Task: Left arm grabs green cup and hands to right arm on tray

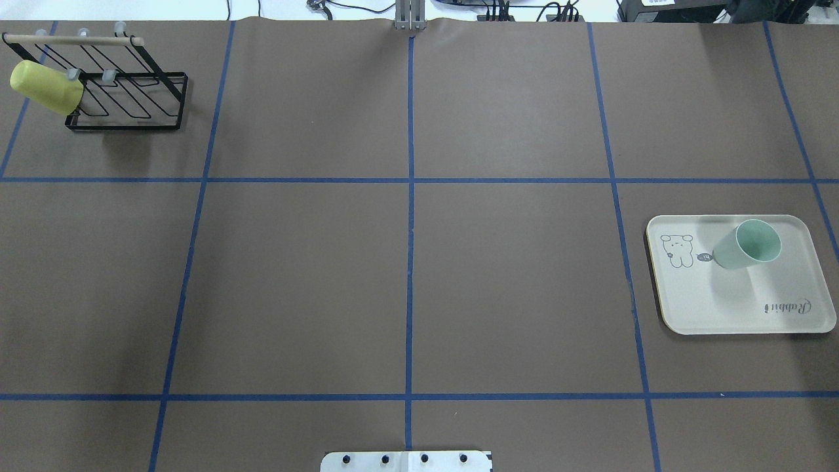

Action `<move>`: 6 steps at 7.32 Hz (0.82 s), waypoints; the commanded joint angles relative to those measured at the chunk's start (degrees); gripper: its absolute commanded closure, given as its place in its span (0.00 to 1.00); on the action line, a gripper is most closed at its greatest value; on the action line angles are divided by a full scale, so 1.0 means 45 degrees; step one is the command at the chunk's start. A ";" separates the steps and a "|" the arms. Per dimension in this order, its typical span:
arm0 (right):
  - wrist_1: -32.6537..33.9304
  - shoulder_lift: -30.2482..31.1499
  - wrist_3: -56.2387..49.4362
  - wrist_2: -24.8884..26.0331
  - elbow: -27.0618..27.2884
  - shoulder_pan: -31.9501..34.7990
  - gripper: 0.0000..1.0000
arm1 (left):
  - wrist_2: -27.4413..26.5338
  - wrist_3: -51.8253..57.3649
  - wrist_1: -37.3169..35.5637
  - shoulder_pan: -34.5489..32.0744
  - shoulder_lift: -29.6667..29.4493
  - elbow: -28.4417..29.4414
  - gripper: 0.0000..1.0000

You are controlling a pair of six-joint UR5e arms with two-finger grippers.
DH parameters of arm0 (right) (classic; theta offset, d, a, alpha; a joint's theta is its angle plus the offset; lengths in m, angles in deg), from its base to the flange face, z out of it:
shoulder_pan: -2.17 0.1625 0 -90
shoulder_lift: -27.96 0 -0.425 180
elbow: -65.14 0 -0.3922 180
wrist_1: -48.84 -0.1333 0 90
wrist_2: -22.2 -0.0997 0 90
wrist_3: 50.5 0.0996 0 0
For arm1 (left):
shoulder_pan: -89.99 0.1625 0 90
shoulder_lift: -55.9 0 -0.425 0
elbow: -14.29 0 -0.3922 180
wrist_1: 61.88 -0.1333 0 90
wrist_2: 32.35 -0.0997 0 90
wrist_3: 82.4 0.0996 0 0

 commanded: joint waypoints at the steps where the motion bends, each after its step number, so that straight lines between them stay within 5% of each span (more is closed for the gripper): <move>1: 0.0011 0.0578 -0.0147 -0.0116 -0.0069 0.0564 0.00 | -0.0613 0.0687 0.0313 -0.0252 0.0422 -0.0165 0.00; 6: -0.0359 0.0344 0.1534 -0.0115 0.0048 0.0525 0.00 | -0.0618 0.1143 0.0315 -0.0527 0.0620 -0.0009 0.00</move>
